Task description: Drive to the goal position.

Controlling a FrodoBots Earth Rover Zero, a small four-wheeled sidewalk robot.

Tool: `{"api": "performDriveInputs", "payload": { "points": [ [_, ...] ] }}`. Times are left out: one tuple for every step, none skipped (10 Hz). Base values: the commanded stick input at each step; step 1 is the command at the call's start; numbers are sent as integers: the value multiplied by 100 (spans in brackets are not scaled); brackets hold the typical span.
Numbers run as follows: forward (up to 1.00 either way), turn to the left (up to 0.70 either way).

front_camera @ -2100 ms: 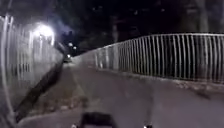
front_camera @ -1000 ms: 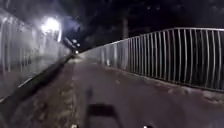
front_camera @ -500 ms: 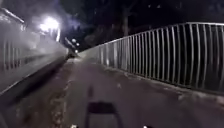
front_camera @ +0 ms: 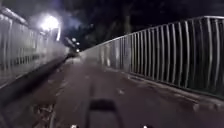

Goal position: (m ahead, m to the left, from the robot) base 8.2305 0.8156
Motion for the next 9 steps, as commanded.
{"api": "performDriveInputs", "payload": {
  "points": [
    [70,31],
    [70,35],
    [70,35],
    [70,35],
    [70,35],
    [70,35],
    [70,35],
    [70,35],
    [70,35]
  ]
}}
